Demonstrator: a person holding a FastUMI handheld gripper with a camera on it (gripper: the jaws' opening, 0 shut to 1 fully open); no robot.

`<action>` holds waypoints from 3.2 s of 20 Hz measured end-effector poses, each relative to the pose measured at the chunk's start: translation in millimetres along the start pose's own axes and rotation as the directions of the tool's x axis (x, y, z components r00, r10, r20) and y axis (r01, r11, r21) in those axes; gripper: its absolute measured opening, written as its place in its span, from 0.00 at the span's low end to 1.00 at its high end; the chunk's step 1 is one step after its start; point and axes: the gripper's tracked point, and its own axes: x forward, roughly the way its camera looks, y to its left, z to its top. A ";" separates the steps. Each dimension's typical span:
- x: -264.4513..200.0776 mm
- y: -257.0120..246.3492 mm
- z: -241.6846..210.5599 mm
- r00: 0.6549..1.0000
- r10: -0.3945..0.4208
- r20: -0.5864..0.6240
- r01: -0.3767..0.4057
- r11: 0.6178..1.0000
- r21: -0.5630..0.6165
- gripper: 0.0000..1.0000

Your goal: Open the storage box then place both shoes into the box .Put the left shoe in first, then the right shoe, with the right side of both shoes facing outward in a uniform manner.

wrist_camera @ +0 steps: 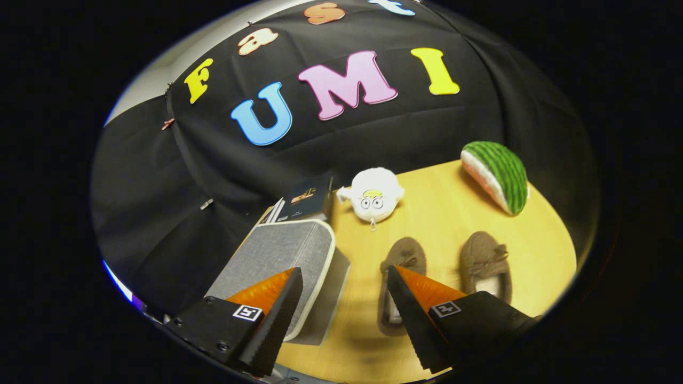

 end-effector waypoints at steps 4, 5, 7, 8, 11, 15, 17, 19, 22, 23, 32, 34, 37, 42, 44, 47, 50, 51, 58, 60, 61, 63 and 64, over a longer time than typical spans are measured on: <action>17.5 12.2 -36.3 0.988 0.106 -0.111 -0.091 0.988 0.127 0.98; 21.1 14.6 -43.7 0.984 0.125 -0.130 -0.104 0.982 0.155 0.98; 27.4 24.2 -57.1 0.969 0.180 -0.172 -0.143 0.967 0.209 0.98; 31.1 28.4 -62.8 0.960 0.208 -0.188 -0.162 0.958 0.237 0.98; 38.9 38.4 -74.7 0.933 0.297 -0.201 -0.211 0.907 0.364 0.98; 45.6 41.4 -82.6 0.902 0.381 -0.203 -0.233 0.826 0.514 0.97; 45.5 47.5 -76.9 0.886 0.424 -0.187 -0.244 0.770 0.590 0.97; 47.5 58.6 -72.0 0.869 0.468 -0.162 -0.265 0.715 0.648 0.95; 50.8 75.2 -83.0 0.823 0.533 -0.195 -0.273 0.673 0.687 0.95; 48.8 77.3 -88.9 0.808 0.546 -0.222 -0.257 0.664 0.702 0.95; 41.1 81.7 -78.5 0.804 0.562 -0.191 -0.227 0.588 0.776 0.23; 42.4 85.8 -79.3 0.807 0.561 -0.188 -0.249 0.610 0.753 0.10; 39.6 91.3 -77.7 0.802 0.561 -0.207 -0.254 0.633 0.731 0.05; 30.3 116.5 -45.4 0.793 0.577 -0.192 -0.285 0.632 0.720 0.05; 23.1 138.3 -28.9 0.785 0.590 -0.188 -0.319 0.647 0.693 0.05; 21.2 177.3 -16.7 0.762 0.610 -0.219 -0.367 0.685 0.630 0.05; 32.1 218.8 -8.5 0.755 0.602 -0.258 -0.399 0.735 0.549 0.05; 34.0 228.8 -9.2 0.758 0.596 -0.267 -0.405 0.749 0.524 0.05; 64.3 343.9 -25.5 0.709 0.632 -0.314 -0.476 0.757 0.448 0.05; 69.2 366.2 -38.1 0.703 0.621 -0.347 -0.482 0.774 0.411 0.05; 72.7 374.3 -44.5 0.701 0.618 -0.355 -0.486 0.779 0.397 0.05; 77.7 389.1 -61.8 0.686 0.617 -0.385 -0.485 0.783 0.390 0.05; 81.2 395.0 -69.0 0.681 0.616 -0.396 -0.482 0.784 0.391 0.05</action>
